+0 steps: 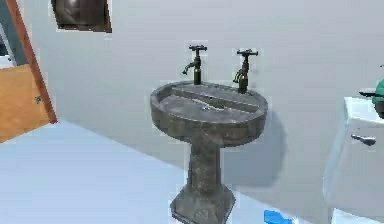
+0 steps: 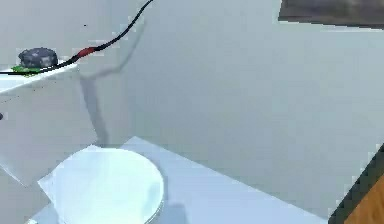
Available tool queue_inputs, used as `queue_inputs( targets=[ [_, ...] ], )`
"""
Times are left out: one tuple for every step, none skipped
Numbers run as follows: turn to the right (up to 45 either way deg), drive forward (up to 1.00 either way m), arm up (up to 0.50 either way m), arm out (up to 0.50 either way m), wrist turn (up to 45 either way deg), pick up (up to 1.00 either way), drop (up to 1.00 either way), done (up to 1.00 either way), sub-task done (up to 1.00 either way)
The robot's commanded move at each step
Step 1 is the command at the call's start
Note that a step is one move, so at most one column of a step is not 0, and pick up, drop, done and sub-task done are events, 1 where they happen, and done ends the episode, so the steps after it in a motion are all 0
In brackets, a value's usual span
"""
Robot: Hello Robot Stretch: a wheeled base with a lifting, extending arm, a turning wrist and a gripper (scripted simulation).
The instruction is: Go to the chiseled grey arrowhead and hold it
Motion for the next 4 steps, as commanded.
queue_inputs(
  targets=[
    [-45.0,0.0,0.0,0.0,0.0,0.0,0.0,0.0,0.0],
    [-45.0,0.0,0.0,0.0,0.0,0.0,0.0,0.0,0.0],
    [-45.0,0.0,0.0,0.0,0.0,0.0,0.0,0.0,0.0],
    [0.0,0.05,0.0,0.0,0.0,0.0,0.0,0.0,0.0]
  ],
)
